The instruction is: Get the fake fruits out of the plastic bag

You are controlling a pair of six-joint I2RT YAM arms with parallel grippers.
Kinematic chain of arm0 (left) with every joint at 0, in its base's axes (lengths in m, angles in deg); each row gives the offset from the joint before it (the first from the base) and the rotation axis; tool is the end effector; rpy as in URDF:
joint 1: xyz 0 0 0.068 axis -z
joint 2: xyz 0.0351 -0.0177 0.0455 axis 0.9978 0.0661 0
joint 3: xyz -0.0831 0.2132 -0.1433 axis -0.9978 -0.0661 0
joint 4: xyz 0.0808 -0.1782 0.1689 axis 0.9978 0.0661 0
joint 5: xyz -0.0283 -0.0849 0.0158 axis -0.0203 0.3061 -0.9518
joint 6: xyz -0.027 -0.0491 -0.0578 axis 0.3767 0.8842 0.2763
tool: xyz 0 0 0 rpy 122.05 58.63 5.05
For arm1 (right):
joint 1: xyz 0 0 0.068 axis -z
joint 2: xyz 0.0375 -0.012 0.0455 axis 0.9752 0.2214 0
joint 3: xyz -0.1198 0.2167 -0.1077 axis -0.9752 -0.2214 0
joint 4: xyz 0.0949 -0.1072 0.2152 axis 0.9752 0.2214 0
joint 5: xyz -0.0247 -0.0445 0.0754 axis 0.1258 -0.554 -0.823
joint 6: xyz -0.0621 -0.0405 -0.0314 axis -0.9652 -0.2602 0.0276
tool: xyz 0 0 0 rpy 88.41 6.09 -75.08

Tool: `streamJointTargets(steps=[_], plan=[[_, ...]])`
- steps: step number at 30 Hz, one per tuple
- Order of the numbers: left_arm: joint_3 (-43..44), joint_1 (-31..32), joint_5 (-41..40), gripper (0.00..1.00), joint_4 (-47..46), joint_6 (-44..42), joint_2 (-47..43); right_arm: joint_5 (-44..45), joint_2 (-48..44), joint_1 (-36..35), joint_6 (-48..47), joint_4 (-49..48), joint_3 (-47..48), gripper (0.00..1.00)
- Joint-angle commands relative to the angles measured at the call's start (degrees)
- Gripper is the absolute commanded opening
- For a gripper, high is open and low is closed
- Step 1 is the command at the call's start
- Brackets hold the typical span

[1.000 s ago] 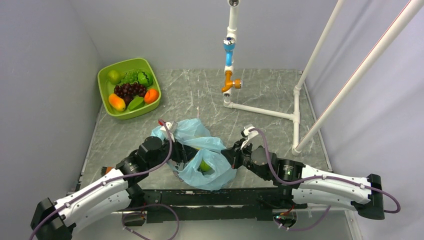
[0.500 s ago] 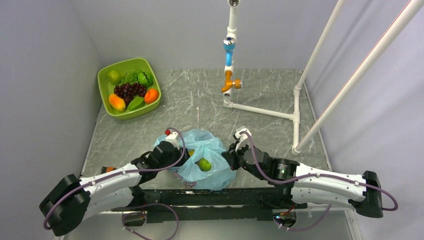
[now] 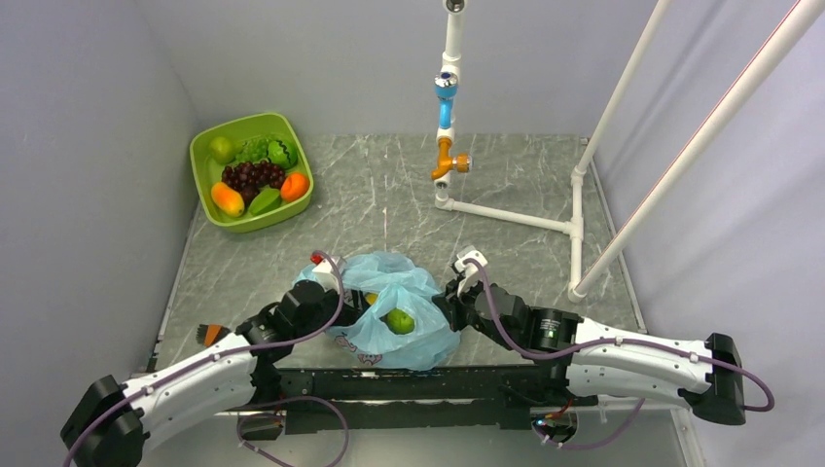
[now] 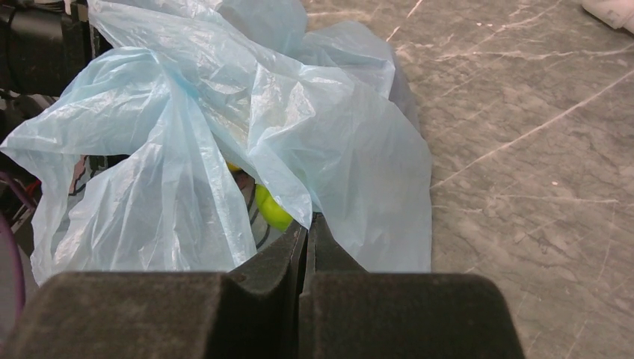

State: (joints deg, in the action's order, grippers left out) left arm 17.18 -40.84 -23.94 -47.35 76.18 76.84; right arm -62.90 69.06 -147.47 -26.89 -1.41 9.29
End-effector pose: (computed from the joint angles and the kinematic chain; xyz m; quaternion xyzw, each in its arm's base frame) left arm 0.1341 -0.1389 0.1484 0.0417 0.8657 -0.3508 0.3546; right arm 0.0978 0.1874 0.2417 -0.2267 0.7951 0.2648 0.4964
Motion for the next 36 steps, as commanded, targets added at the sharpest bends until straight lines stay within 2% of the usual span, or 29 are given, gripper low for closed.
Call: streamJointTargets(steps=[1,6,12,22,25,27,28,30,32,36], plan=[[3.82,-0.10,2.36,0.93,5.74,-0.79,-3.82,0.45,-1.25,0.21,-0.64,0.59,0.35,0.00],[4.91,-0.10,4.73,0.95,7.85,-0.92,-7.73,-0.75,-0.72,0.24,-0.96,-0.39,0.61,0.00],[10.81,-0.02,7.14,0.93,11.44,-2.70,-8.40,-1.43,-0.35,0.21,-1.16,-0.12,1.93,0.00],[12.43,-0.01,10.14,0.66,9.36,-1.76,-3.78,-1.33,-1.42,0.21,0.50,-0.06,1.81,0.00],[10.86,-0.03,10.11,0.68,5.80,-1.16,-3.10,-2.08,-1.30,0.21,0.78,-0.18,1.93,0.00],[9.19,0.34,10.99,0.78,1.73,-1.45,-1.67,-2.41,-1.18,0.21,0.72,-0.68,1.79,0.00],[9.05,1.20,9.69,0.82,-0.14,-2.25,-0.65,-2.57,-0.94,0.24,0.68,-0.80,1.87,0.00],[10.23,5.14,1.75,0.86,0.51,-5.10,2.09,-2.74,-0.38,0.26,0.68,-0.67,2.27,0.00],[12.62,7.88,-4.78,0.84,5.06,-7.14,6.29,-2.90,-0.04,0.23,0.68,-0.79,2.34,0.00],[15.46,12.22,-10.29,0.82,9.31,-7.67,12.82,-2.87,-0.76,0.21,1.00,-0.80,1.86,0.00]])
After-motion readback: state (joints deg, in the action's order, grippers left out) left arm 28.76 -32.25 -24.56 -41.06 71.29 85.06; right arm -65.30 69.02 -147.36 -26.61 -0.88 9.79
